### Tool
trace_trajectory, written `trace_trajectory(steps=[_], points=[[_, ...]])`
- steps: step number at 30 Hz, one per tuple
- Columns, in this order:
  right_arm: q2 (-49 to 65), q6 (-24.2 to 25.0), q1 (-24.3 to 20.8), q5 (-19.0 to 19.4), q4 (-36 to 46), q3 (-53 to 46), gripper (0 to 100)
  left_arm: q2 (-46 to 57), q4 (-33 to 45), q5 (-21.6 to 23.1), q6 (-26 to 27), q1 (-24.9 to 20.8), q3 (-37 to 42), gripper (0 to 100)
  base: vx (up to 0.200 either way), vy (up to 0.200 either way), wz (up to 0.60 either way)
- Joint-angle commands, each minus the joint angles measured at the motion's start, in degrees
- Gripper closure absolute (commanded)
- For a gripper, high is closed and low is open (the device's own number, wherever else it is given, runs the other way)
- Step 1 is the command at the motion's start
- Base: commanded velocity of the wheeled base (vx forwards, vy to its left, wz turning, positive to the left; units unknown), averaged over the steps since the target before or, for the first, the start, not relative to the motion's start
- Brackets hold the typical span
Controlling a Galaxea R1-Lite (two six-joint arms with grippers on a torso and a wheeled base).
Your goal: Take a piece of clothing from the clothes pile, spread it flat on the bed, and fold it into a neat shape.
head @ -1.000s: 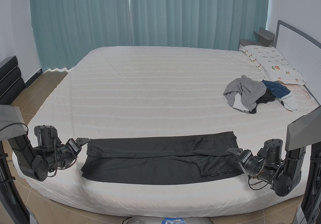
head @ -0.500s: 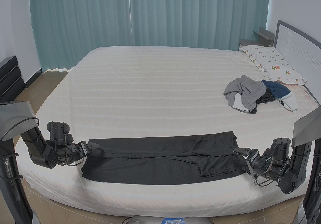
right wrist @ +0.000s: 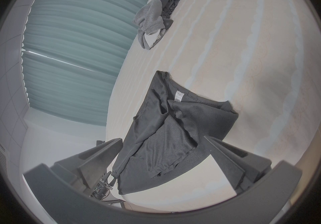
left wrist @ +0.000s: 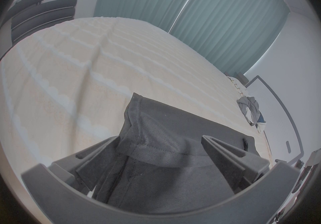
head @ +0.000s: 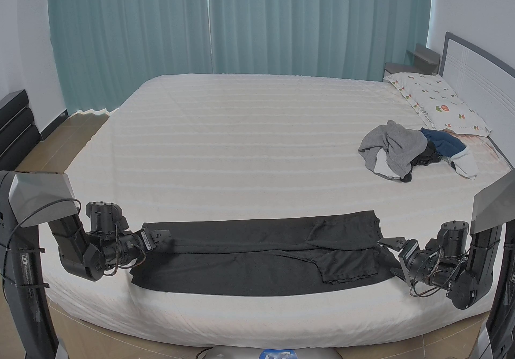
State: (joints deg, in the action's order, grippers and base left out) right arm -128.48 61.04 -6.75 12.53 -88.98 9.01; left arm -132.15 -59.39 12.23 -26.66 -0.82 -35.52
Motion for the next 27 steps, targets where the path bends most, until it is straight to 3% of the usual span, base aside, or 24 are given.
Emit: trace_trajectory(steps=[1,10,23,24,27], points=[[-0.2,0.0,0.0,0.2,-0.8,0.0,0,-2.4,-0.4,-0.1,0.3,-0.7,-0.3,0,0.0,0.0,0.0],[0.1,0.0,-0.2,1.2,-0.8,-0.2,0,-2.7,-0.8,-4.8,3.3,-0.6,-0.3,0,0.0,0.0,0.0],[0.5,-0.1,-0.7,1.0,-0.8,-0.9,0,-2.8,-0.8,-6.5,5.0,-2.4,0.5,0,0.0,0.0,0.0],[0.5,-0.1,-0.7,1.1,-0.8,-0.9,0,-2.8,-0.8,-6.5,5.0,-2.4,0.5,100,0.0,0.0,0.0],[0.5,-0.2,-0.7,1.0,-0.8,-0.9,0,-2.8,-0.8,-6.5,4.8,-2.6,0.5,100,0.0,0.0,0.0]])
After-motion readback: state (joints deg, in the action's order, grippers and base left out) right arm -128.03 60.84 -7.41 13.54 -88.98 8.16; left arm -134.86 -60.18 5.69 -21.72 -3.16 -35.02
